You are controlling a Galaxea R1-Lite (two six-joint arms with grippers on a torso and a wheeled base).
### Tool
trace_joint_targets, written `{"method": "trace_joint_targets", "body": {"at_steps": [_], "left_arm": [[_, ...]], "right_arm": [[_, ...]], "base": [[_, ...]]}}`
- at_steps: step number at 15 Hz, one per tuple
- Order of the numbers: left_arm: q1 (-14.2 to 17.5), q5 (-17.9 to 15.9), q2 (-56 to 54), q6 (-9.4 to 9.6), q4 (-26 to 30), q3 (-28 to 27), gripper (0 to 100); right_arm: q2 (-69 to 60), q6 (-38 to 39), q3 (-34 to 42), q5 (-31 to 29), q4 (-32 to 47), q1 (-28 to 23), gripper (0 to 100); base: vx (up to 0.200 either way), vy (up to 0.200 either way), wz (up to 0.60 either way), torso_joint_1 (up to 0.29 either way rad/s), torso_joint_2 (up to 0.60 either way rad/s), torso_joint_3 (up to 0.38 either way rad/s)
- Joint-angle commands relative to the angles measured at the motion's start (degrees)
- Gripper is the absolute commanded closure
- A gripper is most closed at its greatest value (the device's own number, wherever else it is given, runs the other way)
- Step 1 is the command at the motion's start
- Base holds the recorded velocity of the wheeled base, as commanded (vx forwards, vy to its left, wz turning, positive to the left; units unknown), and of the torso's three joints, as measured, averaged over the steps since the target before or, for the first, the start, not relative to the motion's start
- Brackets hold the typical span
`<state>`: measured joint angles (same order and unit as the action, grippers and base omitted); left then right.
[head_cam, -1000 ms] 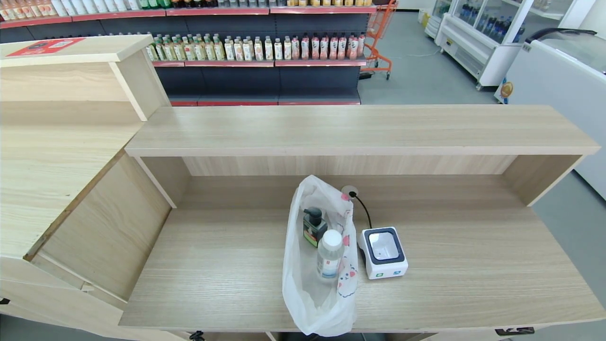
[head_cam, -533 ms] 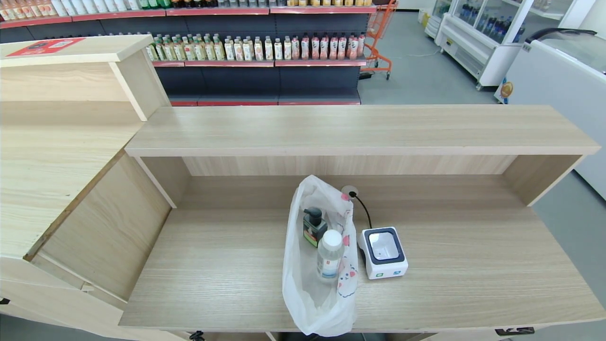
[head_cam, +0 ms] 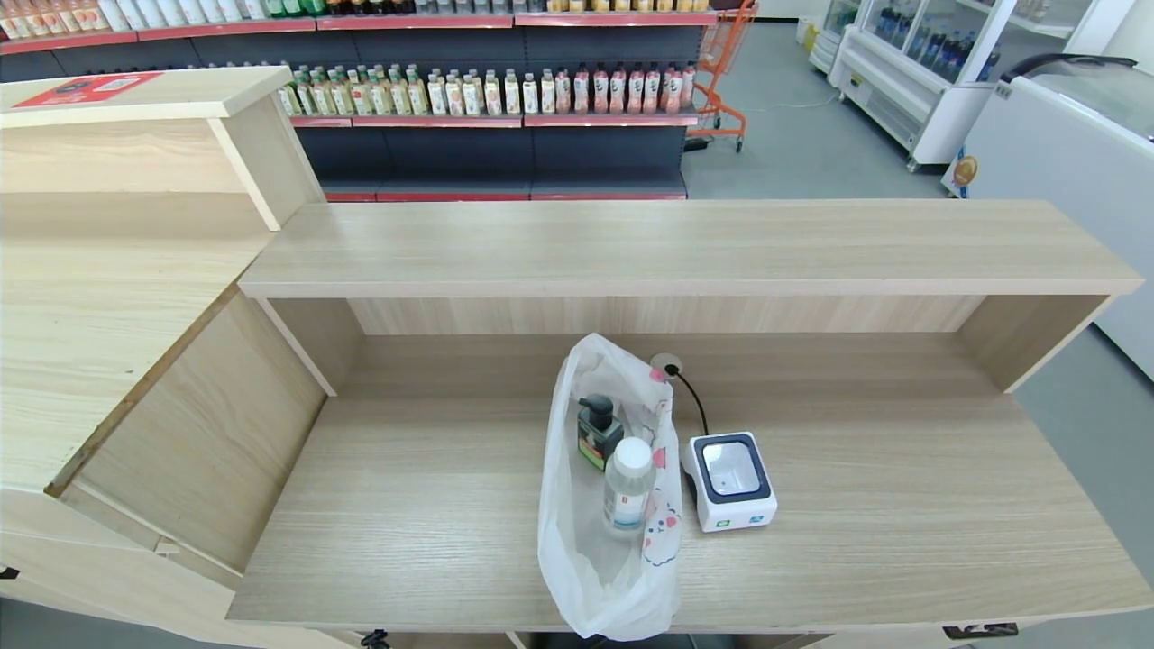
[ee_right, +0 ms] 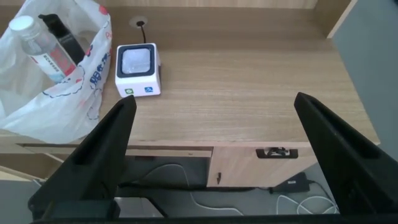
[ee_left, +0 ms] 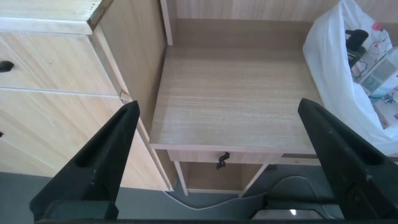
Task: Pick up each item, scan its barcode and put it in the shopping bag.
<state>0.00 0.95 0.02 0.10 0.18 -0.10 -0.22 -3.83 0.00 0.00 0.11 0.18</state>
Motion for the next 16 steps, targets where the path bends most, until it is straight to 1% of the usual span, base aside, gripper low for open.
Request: {"method": "trace_joint_targets", "body": {"at_steps": [1,8,16], "left_arm": [[0.00,0.02,-0.02,-0.01,-0.01,0.01,0],[0.00,0.02,-0.02,0.08,-0.01,0.01,0],[0.00,0.02,-0.02,0.08,-0.01,0.01,0]], "right_arm": [[0.22,-0.04,0.00,0.00,0.07,-0.01,0],[0.22,-0.30,0.00,0.00,0.07,-0.01,0],[0.22,-0.39,0.00,0.09,0.07,-0.01,0]], "base": [[0.000,-0.200,0.00,0.002,0.00,0.002],[0.000,-0.200,0.00,0.004,0.00,0.000],[0.000,0.000,0.00,0.000,0.00,0.000]]}}
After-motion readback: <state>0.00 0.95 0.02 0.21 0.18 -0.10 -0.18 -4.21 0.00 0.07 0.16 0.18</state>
